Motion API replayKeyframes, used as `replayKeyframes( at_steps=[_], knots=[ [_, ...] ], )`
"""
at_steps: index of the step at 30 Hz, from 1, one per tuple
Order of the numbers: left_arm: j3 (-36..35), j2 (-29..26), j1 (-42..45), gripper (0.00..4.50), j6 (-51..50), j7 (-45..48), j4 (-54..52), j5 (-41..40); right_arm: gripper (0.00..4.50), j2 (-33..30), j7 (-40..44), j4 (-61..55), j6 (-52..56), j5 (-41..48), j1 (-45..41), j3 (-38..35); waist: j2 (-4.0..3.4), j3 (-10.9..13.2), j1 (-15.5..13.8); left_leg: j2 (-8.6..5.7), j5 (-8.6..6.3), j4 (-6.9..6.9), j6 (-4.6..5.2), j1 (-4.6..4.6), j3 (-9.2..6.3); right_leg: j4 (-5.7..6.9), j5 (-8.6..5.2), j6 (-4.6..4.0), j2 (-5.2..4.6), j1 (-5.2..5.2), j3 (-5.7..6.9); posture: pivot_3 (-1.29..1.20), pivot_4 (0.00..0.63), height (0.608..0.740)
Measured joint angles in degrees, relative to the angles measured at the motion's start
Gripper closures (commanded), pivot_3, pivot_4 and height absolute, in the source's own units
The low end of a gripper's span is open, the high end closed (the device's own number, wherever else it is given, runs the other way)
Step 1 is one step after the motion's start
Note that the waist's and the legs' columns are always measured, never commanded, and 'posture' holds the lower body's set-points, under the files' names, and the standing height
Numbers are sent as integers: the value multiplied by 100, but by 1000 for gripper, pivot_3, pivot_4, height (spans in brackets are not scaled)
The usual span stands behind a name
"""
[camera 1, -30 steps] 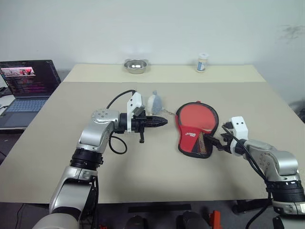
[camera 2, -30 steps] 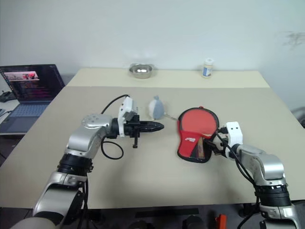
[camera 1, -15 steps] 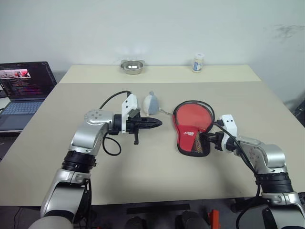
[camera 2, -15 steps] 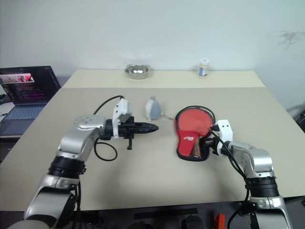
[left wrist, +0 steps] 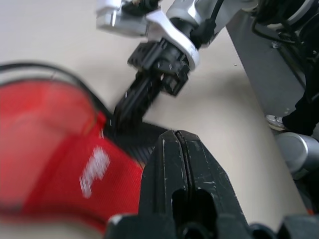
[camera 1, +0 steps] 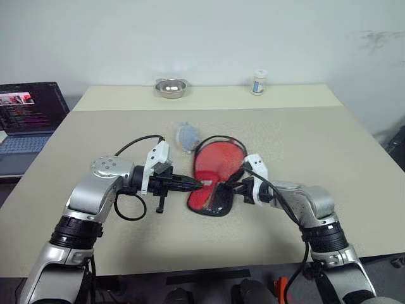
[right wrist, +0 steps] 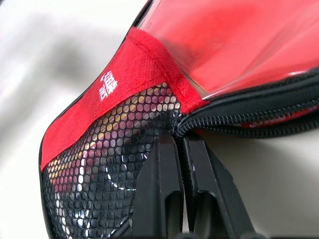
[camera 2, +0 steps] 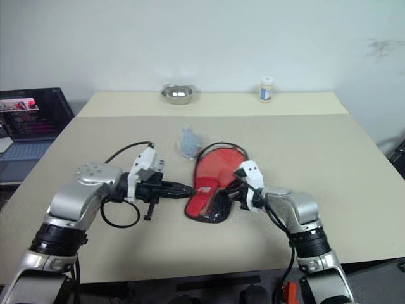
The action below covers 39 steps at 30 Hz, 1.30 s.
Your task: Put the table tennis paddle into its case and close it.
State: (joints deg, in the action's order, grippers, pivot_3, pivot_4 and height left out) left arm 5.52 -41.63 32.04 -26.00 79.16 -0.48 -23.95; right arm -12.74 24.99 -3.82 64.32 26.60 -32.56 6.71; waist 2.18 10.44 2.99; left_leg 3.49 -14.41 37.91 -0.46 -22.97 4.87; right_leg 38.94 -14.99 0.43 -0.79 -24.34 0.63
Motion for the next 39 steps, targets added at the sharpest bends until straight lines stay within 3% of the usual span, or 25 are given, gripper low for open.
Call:
replayKeyframes(
  at_steps=[4, 13, 28, 39],
  knots=[
    [-1, -81, -152, 4500, -82, 13, -118, -53, 4488, -153, 2, -559, 177, 65, 413, -10, 1, 0, -46, -8, -3, 1, -4, -4, 4, -8, 0, 0, -11, 0, -1, 0, 150, 740],
    [51, -151, -273, 4500, -98, 142, -209, -81, 4488, -605, -71, -2121, 1166, 645, 1557, -772, 1, -1, -132, -15, -5, 1, -7, -2, 0, -7, -4, -4, -14, 3, 4, 0, 150, 740],
    [160, -132, -256, 4500, 40, 227, -150, -74, 4488, -951, -177, -2868, 2143, 1178, 1873, -1612, 1, -1, -132, -19, -6, 2, -6, -3, -2, -7, -4, -3, -14, 3, 4, 0, 150, 740],
    [160, -121, -257, 4500, 51, 213, -145, -67, 4488, -1141, -132, -2856, 2188, 1206, 1877, -1635, 1, 0, -132, -24, -6, 1, -6, -4, -3, -8, -4, -3, -14, 3, 3, 0, 150, 740]
  ],
)
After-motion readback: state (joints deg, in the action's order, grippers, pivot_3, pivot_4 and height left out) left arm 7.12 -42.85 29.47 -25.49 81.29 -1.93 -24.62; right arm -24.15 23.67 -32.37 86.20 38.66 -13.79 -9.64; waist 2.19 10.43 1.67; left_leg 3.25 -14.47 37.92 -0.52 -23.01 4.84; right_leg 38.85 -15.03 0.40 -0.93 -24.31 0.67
